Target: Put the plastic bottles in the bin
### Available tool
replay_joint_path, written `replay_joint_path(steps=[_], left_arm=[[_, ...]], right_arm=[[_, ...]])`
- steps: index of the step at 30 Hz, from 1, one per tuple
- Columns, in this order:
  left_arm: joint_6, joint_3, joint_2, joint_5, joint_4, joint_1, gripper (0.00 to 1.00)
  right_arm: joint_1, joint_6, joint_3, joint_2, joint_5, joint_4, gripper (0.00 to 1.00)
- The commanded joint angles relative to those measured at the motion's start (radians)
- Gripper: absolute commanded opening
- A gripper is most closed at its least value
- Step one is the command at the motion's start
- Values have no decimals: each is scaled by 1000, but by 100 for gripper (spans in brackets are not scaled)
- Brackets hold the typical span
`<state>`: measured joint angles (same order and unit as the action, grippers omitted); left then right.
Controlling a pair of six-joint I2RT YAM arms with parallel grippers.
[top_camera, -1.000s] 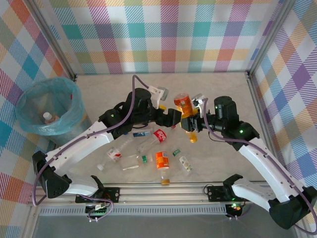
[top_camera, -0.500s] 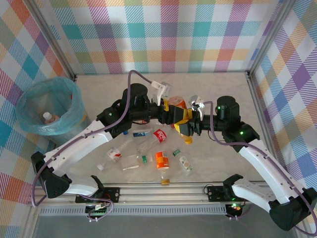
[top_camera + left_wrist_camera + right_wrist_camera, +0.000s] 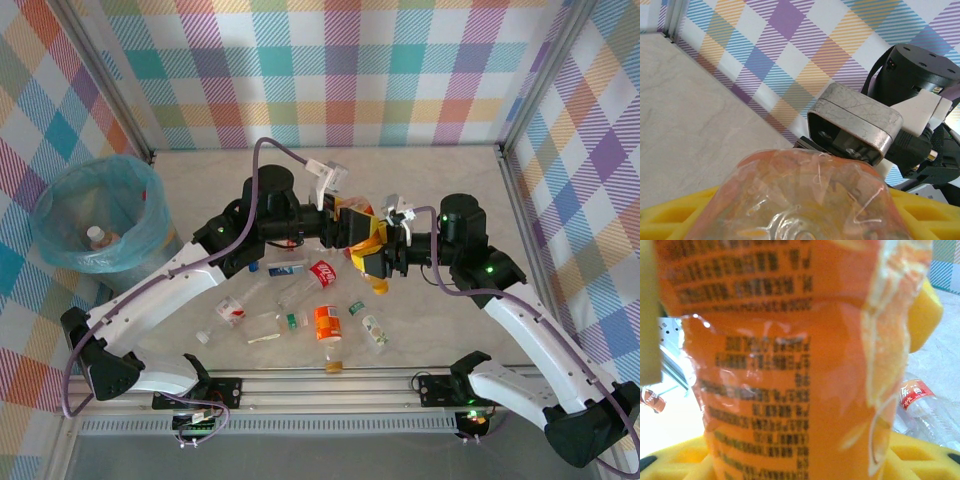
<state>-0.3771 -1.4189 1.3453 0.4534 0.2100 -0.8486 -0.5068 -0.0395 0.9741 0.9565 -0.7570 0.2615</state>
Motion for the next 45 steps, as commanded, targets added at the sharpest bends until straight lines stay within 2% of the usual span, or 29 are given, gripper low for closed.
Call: replay_joint_path(steps=[1, 8, 12, 17, 25, 29, 36, 40, 45], left_arm=[[-1, 10, -44, -10, -24, 0, 63], [7, 31, -68, -56, -6, 1, 54], [6, 36, -83, -105, -1, 1, 54], [-2, 45, -106, -210, 18, 2, 53], [15, 32, -161, -424, 131, 3, 52], [41, -2, -182, -491, 195, 6, 51], [52, 1, -237, -593, 259, 39, 51], [57, 4, -285, -644, 294, 72, 50], [92, -3, -336, -701, 334, 117, 49]], right_arm=[[1, 20, -1, -16, -18, -41, 59], [1, 9, 0, -12, -13, -54, 63], [1, -10, 4, -8, -3, -64, 75], [1, -41, 3, -9, 9, -77, 83], [-6, -73, 24, 2, 25, -86, 85], [-38, -82, 55, 34, 29, -94, 85], [-140, -20, 175, 163, 50, -55, 84], [-225, 35, 251, 241, 112, -33, 84], [-292, 10, 329, 340, 174, -75, 84]])
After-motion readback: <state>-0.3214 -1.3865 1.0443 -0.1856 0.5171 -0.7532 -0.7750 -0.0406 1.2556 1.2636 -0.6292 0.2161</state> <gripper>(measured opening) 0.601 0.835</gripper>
